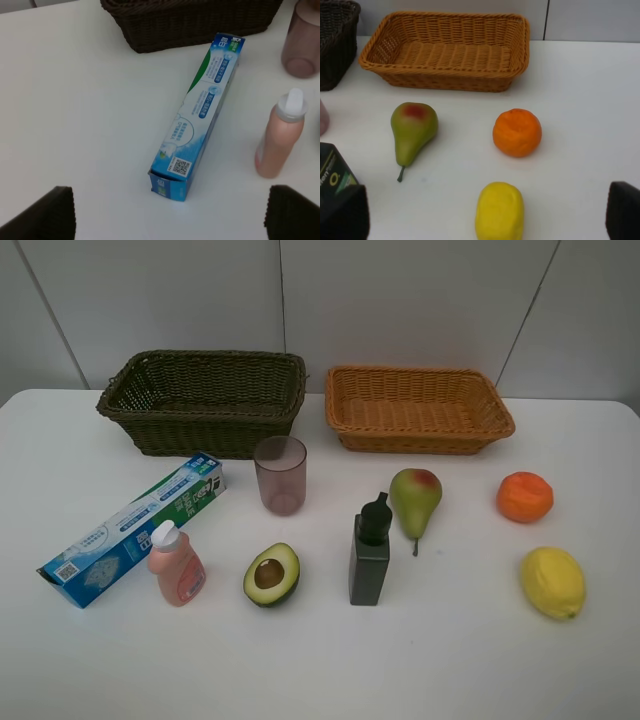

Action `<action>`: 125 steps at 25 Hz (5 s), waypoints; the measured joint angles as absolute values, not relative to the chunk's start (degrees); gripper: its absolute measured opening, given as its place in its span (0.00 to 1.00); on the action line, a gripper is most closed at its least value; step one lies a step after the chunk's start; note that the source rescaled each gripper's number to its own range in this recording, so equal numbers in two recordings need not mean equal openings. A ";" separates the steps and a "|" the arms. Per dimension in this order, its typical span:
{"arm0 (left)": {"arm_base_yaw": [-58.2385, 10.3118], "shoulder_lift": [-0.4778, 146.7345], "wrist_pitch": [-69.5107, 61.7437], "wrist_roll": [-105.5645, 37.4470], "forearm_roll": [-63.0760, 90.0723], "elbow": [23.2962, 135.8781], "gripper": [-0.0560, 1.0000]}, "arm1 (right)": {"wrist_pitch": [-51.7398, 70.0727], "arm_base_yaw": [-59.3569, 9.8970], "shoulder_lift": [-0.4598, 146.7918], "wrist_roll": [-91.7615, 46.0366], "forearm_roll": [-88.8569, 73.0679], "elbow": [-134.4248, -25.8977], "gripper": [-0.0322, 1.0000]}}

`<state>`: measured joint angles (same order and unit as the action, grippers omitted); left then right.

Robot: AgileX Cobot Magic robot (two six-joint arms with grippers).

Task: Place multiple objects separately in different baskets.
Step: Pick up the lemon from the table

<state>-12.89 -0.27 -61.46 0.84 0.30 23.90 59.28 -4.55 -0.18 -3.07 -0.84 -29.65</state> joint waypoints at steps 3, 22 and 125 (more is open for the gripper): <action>-12.89 -0.27 -61.46 0.84 0.30 23.90 1.00 | 59.28 -4.55 -0.18 -3.07 -0.84 -29.65 1.00; -12.89 -0.27 -61.46 0.84 0.30 23.90 1.00 | 59.28 -4.55 -0.18 -3.07 -0.84 -29.65 1.00; -12.89 -0.27 -61.46 0.84 0.30 23.90 1.00 | 42.04 -1.81 87.60 -6.45 1.83 -39.88 1.00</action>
